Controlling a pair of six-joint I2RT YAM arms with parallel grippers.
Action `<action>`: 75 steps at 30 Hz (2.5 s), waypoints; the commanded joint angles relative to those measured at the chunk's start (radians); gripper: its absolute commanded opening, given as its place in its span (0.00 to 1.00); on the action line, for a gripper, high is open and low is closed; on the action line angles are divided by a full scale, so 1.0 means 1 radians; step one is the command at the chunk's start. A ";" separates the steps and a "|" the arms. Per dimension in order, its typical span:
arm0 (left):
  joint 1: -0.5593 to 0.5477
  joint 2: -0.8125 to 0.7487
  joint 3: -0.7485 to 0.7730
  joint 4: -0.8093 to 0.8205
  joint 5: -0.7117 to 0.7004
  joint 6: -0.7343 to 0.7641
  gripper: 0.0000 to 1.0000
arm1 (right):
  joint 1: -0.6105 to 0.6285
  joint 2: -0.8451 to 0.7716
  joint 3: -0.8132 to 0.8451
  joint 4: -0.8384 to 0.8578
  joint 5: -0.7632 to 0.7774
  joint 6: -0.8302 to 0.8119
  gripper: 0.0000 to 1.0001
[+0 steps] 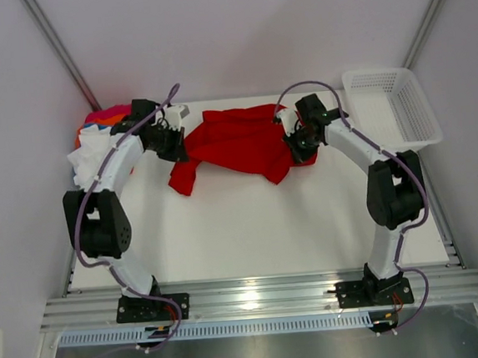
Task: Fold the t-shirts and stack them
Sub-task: Flatten the tshirt out
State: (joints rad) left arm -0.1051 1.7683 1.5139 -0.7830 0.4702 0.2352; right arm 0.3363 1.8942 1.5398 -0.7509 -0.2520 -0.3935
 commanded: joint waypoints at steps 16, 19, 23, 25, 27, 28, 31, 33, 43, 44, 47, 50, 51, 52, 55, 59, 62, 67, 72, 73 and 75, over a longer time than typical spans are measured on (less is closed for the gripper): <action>-0.027 -0.590 0.323 0.025 -0.275 0.018 0.00 | 0.001 -0.256 0.664 0.029 0.295 0.039 0.00; -0.027 -0.593 0.304 -0.079 -0.213 0.018 0.00 | -0.003 -0.265 0.600 0.007 0.321 0.025 0.00; -0.027 -0.680 0.099 -0.076 -0.156 0.044 0.00 | -0.034 -0.331 0.357 0.030 0.300 0.031 0.00; -0.027 -0.740 0.045 -0.104 -0.118 0.070 0.00 | -0.057 -0.362 0.319 0.012 0.269 0.035 0.00; -0.027 -0.789 0.039 -0.172 -0.070 0.108 0.00 | -0.080 -0.415 0.316 -0.028 0.188 0.038 0.00; -0.027 -0.802 0.055 -0.197 -0.020 0.121 0.00 | -0.089 -0.434 0.325 -0.045 0.154 0.038 0.00; -0.027 -0.817 0.135 -0.281 0.025 0.142 0.00 | -0.100 -0.504 0.362 -0.074 0.073 0.039 0.00; -0.027 -0.829 0.161 -0.280 0.050 0.139 0.01 | -0.102 -0.538 0.405 -0.071 0.069 0.042 0.00; -0.028 -0.776 0.264 -0.205 -0.033 0.112 0.00 | -0.100 -0.457 0.653 0.130 0.505 -0.123 0.00; -0.028 -0.765 0.261 -0.206 -0.031 0.110 0.00 | -0.099 -0.439 0.692 0.122 0.508 -0.131 0.00; -0.031 -0.745 0.253 -0.211 -0.028 0.118 0.00 | -0.080 -0.368 0.843 0.076 0.499 -0.157 0.00; -0.033 -0.738 0.264 -0.243 0.010 0.145 0.00 | -0.068 -0.340 0.919 0.041 0.464 -0.156 0.00; -0.033 -0.734 0.267 -0.277 0.022 0.153 0.00 | -0.054 -0.340 0.922 0.035 0.461 -0.153 0.00; -0.033 -0.734 0.273 -0.297 0.056 0.168 0.00 | -0.051 -0.351 0.921 0.019 0.455 -0.148 0.00; -0.033 -0.734 0.310 -0.372 0.119 0.184 0.00 | -0.046 -0.371 0.904 -0.027 0.425 -0.107 0.00; -0.036 -0.721 0.411 -0.498 0.214 0.203 0.00 | -0.048 -0.432 0.887 -0.085 0.412 -0.053 0.00; -0.036 -0.695 0.492 -0.597 0.307 0.213 0.00 | -0.048 -0.466 0.888 -0.133 0.402 -0.033 0.00; -0.044 -0.589 0.774 -0.757 0.444 0.230 0.00 | -0.048 -0.498 0.927 -0.195 0.418 -0.013 0.00; -0.085 -0.526 0.876 -0.783 0.510 0.204 0.00 | -0.046 -0.494 0.983 -0.228 0.431 -0.015 0.00; -0.097 -0.521 0.879 -0.783 0.509 0.188 0.01 | -0.048 -0.488 0.994 -0.234 0.428 -0.012 0.00; -0.148 -0.509 0.881 -0.786 0.460 0.181 0.00 | -0.046 -0.481 0.996 -0.252 0.418 -0.004 0.00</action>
State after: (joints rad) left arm -0.2100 1.2213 2.3749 -1.3415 0.9184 0.4313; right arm 0.2916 1.3956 2.5107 -0.9756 0.1528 -0.4179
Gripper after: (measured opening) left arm 0.003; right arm 0.009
